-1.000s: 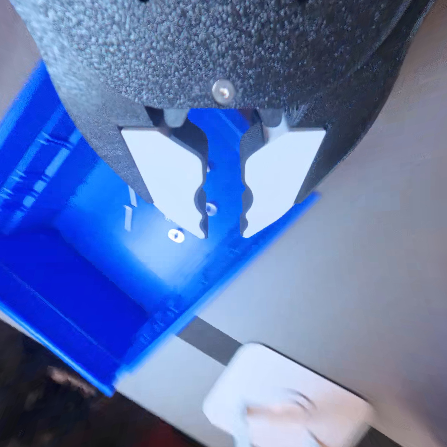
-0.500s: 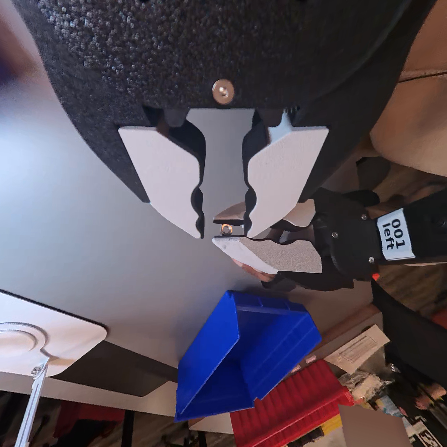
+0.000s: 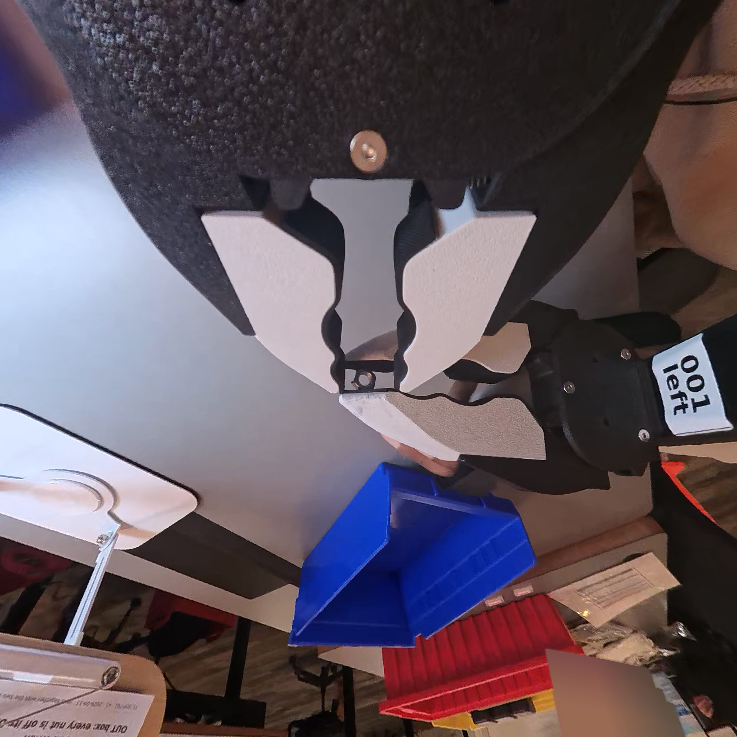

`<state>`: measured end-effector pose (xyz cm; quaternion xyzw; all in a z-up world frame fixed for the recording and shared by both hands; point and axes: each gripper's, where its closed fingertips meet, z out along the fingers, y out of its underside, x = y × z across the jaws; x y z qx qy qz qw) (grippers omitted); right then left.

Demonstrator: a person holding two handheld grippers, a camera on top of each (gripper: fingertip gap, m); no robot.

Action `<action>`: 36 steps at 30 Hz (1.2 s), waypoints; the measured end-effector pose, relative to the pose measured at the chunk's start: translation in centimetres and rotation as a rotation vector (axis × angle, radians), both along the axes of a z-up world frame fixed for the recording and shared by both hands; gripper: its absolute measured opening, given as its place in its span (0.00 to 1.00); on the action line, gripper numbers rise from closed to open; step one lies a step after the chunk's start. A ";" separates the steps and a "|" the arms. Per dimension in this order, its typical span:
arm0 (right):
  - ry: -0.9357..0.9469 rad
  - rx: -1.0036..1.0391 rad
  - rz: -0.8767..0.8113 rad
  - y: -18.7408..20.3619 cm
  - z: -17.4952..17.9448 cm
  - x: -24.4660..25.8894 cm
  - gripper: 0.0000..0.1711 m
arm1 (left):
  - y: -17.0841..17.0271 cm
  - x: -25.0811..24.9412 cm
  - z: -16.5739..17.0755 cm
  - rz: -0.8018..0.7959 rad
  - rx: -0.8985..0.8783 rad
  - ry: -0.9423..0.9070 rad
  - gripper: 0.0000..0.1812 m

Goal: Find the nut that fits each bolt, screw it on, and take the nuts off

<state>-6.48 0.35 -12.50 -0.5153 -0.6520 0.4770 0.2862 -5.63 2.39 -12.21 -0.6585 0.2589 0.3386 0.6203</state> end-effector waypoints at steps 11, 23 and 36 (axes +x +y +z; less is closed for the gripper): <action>0.066 -0.199 0.152 -1.1 0.2 1.2 0.00 | -0.2 1.2 0.0 -0.086 0.010 0.062 0.07; 0.104 -0.146 0.210 -0.5 0.7 1.5 0.03 | -2.5 -7.3 5.1 -0.150 0.141 -0.664 0.05; 0.008 0.012 0.615 -9.2 -5.2 5.3 0.06 | -6.2 -9.8 7.0 -0.138 0.230 -0.744 0.03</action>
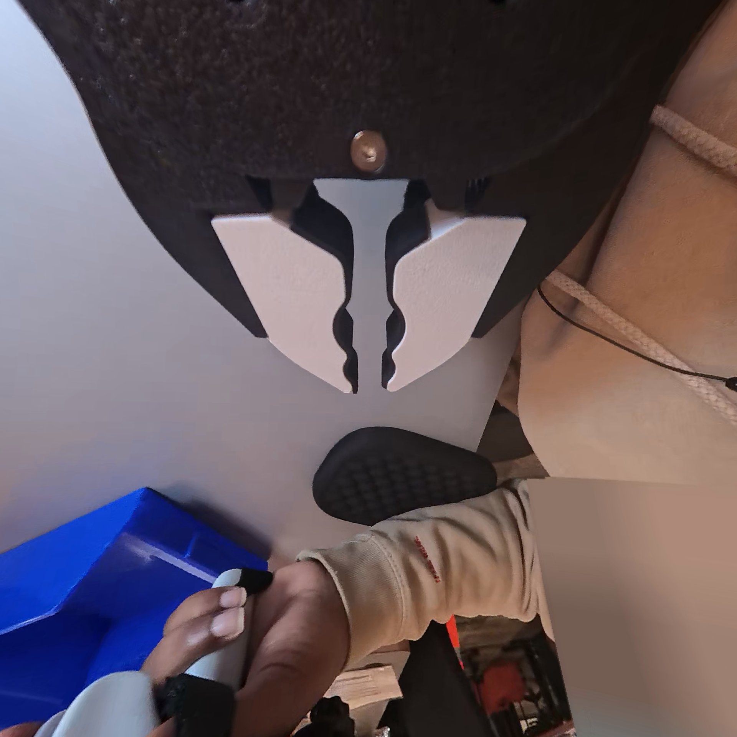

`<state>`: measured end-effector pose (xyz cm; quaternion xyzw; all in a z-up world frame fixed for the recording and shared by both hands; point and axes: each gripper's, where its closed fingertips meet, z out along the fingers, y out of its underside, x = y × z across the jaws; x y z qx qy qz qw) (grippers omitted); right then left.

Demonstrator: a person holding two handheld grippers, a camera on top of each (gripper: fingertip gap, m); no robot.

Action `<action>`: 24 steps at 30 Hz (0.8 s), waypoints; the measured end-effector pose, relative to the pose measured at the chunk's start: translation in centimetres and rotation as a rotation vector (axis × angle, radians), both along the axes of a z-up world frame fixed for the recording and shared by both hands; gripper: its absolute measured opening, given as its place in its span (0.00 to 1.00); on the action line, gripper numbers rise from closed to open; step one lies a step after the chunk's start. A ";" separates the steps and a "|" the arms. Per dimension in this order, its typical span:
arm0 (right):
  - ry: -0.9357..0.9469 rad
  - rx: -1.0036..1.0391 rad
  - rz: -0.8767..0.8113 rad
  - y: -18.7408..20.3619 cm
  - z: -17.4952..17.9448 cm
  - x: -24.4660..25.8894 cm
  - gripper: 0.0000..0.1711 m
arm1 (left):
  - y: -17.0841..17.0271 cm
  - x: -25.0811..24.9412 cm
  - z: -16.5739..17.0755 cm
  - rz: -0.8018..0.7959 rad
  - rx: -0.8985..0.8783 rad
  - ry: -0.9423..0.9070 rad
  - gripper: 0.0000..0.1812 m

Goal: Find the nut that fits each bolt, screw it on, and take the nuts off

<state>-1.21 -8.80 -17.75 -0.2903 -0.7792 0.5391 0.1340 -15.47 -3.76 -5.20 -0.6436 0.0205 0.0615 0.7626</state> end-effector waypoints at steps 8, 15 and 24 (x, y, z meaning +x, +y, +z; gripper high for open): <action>-0.012 -0.019 0.042 -0.8 -0.5 0.4 0.06 | -2.1 -1.0 0.1 0.061 0.003 0.023 0.03; 0.014 -0.028 0.058 -0.6 0.9 1.8 0.06 | -5.8 -1.2 -1.0 0.142 -0.019 0.018 0.03; 0.046 -0.015 -0.005 -0.7 3.2 5.4 0.06 | -8.1 -4.6 -7.4 0.368 -0.222 0.246 0.03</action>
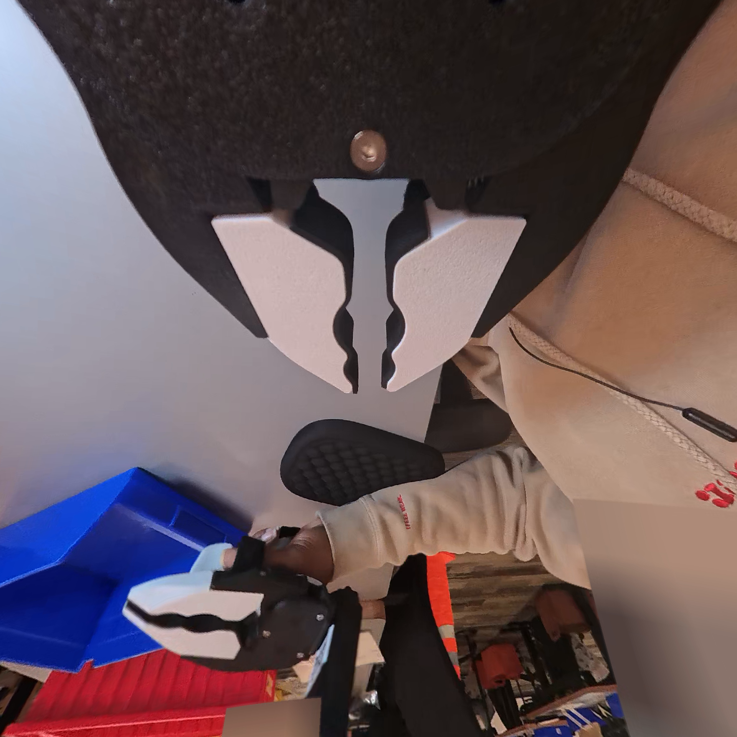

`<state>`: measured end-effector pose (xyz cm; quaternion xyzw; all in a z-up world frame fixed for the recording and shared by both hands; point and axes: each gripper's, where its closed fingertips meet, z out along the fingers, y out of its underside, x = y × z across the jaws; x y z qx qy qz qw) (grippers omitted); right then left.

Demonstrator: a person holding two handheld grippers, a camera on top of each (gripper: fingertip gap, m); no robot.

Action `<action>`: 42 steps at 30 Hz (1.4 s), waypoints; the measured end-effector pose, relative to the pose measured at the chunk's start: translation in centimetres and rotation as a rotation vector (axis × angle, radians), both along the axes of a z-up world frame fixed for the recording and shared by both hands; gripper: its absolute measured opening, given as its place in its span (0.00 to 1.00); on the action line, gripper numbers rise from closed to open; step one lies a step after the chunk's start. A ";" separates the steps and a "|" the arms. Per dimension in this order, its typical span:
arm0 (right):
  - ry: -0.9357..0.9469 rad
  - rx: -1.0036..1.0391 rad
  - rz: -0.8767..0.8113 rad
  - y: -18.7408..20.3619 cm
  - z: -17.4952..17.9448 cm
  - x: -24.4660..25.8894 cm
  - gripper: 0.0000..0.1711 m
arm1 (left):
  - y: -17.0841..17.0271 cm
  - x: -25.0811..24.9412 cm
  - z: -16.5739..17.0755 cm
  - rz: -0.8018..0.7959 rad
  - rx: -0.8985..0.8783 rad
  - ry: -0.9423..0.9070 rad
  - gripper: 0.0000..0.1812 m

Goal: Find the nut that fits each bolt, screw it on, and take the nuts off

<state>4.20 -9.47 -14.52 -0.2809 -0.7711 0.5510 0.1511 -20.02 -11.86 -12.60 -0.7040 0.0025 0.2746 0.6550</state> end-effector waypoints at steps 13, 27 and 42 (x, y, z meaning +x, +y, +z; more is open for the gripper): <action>-0.015 -0.062 -0.059 -3.0 0.2 2.3 0.06 | 0.3 -0.6 0.1 -0.048 0.024 0.001 0.03; 0.063 -0.252 -0.380 -4.9 -2.5 4.4 0.08 | 2.0 -0.2 -1.7 -0.053 -0.095 0.101 0.03; 0.392 -0.003 -0.891 1.6 1.8 7.5 0.18 | -8.3 5.3 6.5 0.020 0.357 -0.050 0.02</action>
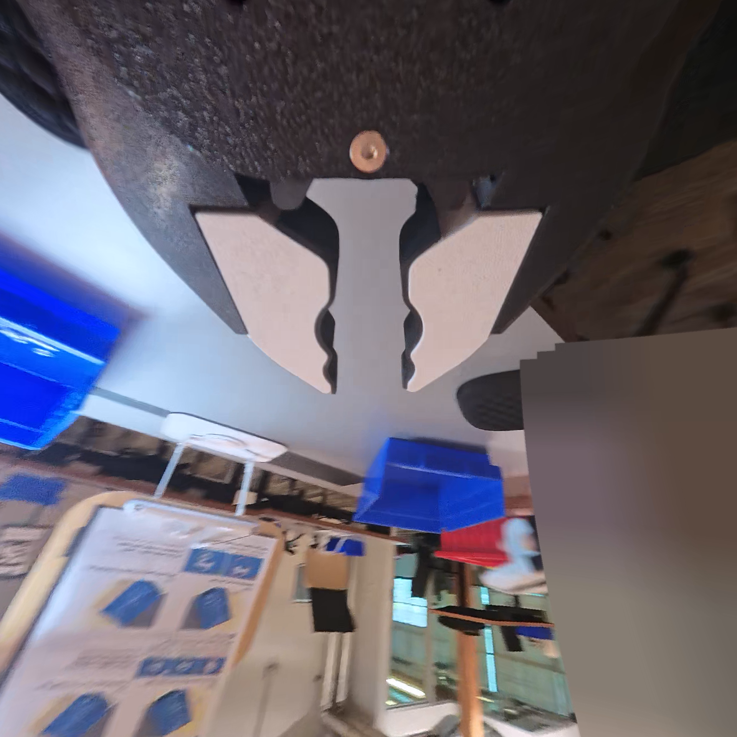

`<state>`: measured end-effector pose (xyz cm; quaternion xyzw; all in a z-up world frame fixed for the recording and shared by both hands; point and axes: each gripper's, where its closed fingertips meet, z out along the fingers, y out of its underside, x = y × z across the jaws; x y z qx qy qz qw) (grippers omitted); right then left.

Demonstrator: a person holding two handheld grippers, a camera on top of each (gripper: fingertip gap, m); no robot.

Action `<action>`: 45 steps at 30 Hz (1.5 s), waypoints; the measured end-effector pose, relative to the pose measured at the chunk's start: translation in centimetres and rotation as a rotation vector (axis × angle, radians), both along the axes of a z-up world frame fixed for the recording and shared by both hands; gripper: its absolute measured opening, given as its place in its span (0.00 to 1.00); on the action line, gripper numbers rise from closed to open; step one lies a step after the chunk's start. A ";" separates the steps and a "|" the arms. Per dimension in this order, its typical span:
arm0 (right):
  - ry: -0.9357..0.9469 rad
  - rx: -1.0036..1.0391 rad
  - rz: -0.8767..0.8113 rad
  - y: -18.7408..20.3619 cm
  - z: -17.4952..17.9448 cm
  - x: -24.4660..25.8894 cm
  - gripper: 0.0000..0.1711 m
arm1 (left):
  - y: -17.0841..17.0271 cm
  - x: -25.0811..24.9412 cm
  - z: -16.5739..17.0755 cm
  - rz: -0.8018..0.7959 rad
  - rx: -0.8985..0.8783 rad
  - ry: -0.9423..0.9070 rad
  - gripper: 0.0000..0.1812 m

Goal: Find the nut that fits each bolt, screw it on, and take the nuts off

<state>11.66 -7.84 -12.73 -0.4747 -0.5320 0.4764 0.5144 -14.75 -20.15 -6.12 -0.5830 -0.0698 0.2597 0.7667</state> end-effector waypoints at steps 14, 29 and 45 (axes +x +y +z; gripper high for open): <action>-0.108 -0.050 -0.035 -9.2 -13.8 9.8 0.20 | -22.6 10.4 -44.4 0.216 -0.396 -0.695 0.12; -0.454 0.035 0.097 -12.5 -26.3 1.8 0.20 | -24.2 0.7 -91.8 0.360 -0.860 -1.099 0.16; -0.516 0.042 0.092 -12.5 -27.7 1.3 0.19 | -24.2 -0.6 -95.4 0.405 -0.900 -1.144 0.09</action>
